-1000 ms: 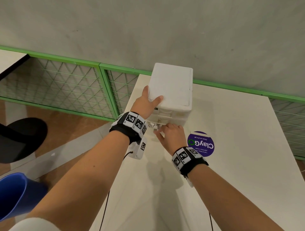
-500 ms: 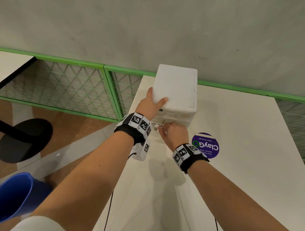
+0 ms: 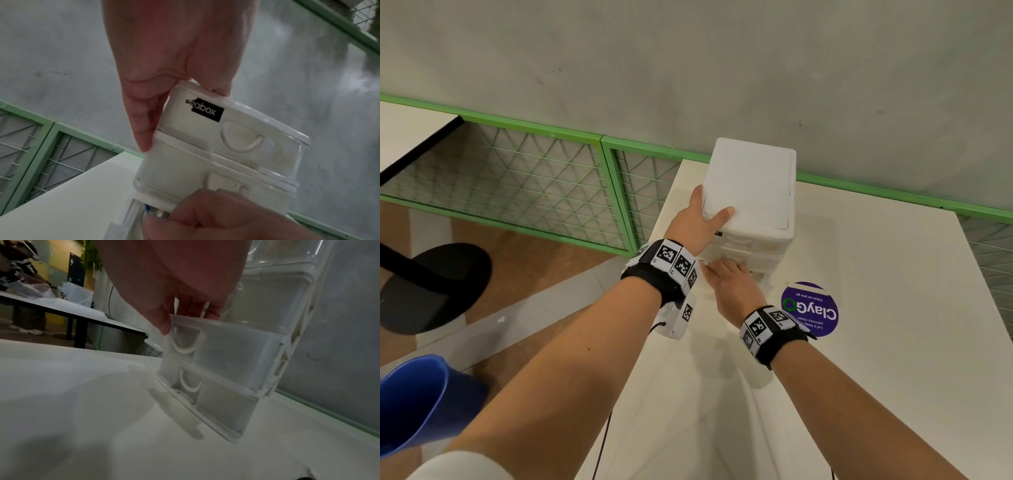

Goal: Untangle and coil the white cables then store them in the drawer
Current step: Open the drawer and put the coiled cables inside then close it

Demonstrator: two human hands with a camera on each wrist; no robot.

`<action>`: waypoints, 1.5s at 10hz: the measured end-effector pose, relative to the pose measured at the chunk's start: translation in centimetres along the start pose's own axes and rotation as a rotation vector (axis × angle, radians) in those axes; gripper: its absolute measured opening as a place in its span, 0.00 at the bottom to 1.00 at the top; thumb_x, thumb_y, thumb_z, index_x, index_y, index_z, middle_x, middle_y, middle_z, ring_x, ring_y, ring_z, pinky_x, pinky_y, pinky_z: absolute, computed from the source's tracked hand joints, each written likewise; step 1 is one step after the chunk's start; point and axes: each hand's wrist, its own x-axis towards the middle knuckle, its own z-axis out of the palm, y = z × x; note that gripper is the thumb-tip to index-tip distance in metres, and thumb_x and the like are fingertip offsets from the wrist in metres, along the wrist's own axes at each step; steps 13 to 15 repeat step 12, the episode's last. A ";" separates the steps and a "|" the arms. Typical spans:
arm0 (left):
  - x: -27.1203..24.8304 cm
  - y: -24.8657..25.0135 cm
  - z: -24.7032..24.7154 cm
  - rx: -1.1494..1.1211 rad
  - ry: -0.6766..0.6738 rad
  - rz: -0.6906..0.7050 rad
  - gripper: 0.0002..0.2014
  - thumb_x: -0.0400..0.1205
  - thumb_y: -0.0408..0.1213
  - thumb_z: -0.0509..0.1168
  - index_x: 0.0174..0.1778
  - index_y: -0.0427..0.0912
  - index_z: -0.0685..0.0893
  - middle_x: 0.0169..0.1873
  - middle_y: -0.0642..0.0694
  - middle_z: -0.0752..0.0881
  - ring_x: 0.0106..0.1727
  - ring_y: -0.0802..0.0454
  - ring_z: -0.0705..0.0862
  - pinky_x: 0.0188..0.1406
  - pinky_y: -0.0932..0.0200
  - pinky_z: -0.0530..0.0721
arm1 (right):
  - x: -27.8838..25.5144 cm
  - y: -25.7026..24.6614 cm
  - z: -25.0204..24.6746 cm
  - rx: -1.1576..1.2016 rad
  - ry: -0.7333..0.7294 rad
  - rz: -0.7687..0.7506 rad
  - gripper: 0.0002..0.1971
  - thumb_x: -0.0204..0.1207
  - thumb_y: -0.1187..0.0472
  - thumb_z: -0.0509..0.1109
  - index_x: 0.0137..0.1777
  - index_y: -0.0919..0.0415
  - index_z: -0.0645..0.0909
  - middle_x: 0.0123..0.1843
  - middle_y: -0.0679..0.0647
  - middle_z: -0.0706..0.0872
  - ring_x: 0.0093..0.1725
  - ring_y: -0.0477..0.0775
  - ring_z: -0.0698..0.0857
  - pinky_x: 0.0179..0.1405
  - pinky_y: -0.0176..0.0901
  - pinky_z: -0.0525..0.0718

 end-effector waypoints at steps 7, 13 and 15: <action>0.2 -0.1 0.1 0.001 -0.014 0.008 0.40 0.82 0.57 0.58 0.84 0.44 0.48 0.80 0.41 0.65 0.78 0.42 0.68 0.70 0.54 0.68 | -1.7 2.2 -1.0 0.402 -0.419 0.391 0.27 0.82 0.56 0.58 0.80 0.57 0.57 0.76 0.59 0.73 0.72 0.61 0.74 0.70 0.52 0.73; 0.6 -0.5 -0.2 0.004 -0.062 0.019 0.43 0.80 0.60 0.59 0.84 0.45 0.45 0.83 0.43 0.59 0.81 0.44 0.62 0.74 0.52 0.63 | -19.8 1.9 -3.4 0.639 -0.290 0.597 0.17 0.77 0.55 0.66 0.47 0.24 0.78 0.38 0.28 0.84 0.38 0.29 0.81 0.46 0.23 0.74; 0.6 -0.5 -0.2 0.004 -0.062 0.019 0.43 0.80 0.60 0.59 0.84 0.45 0.45 0.83 0.43 0.59 0.81 0.44 0.62 0.74 0.52 0.63 | -19.8 1.9 -3.4 0.639 -0.290 0.597 0.17 0.77 0.55 0.66 0.47 0.24 0.78 0.38 0.28 0.84 0.38 0.29 0.81 0.46 0.23 0.74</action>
